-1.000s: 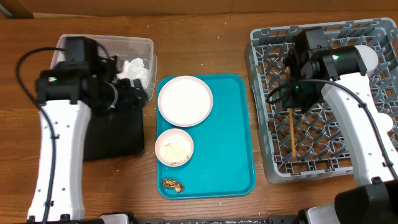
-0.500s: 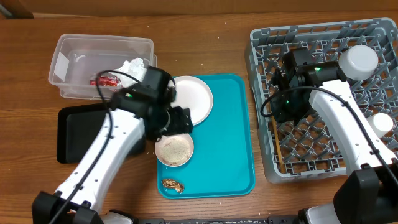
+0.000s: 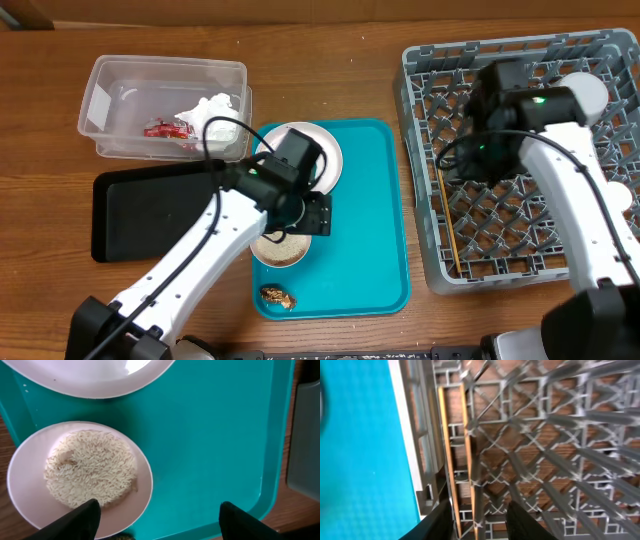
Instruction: Sort waste into correct bins and load items into the dishwasher
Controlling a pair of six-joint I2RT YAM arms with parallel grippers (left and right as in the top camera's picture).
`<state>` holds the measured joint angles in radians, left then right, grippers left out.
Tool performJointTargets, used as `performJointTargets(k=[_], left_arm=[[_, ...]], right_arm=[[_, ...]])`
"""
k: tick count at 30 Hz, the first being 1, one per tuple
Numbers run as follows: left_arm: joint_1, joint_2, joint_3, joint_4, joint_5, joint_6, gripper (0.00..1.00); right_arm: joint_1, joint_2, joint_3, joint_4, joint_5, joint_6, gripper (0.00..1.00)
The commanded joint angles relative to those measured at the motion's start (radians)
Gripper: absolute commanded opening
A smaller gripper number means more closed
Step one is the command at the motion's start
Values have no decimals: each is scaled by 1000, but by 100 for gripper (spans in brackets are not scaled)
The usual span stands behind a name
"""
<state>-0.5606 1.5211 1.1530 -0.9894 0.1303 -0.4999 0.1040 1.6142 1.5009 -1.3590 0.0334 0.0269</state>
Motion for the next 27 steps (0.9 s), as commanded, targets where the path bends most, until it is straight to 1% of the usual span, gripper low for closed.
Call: performJointTargets(k=[1, 7, 9, 10, 12, 15, 19, 23, 25, 27], left_arm=[[-36, 48, -14, 14, -63, -18, 77], [-72, 156, -14, 32, -61, -21, 73], [-74, 194, -14, 35, -60, -21, 63], [-74, 212, -14, 35, -60, -21, 55], [-75, 231, -14, 37, -60, -21, 48], [-75, 245, -14, 53, -61, -20, 41], [-75, 256, -14, 71, -64, -20, 13], [-75, 257, -14, 71, -64, -20, 6], [-75, 257, -14, 71, -64, -20, 4], [-75, 257, -14, 71, -64, -20, 4]], right_arm=[[-18, -61, 34, -6, 10, 30, 38], [-20, -61, 32, -24, -8, 30, 38], [-20, -61, 32, -23, -11, 30, 38], [-20, -61, 32, -23, -11, 30, 38], [-20, -61, 32, -23, -12, 30, 38], [-20, -61, 32, -25, -12, 30, 38], [-20, -61, 32, -32, -12, 30, 38], [-20, -61, 32, -36, -12, 30, 38], [-20, -61, 32, -39, -12, 30, 38], [-20, -61, 32, -39, -12, 30, 38]])
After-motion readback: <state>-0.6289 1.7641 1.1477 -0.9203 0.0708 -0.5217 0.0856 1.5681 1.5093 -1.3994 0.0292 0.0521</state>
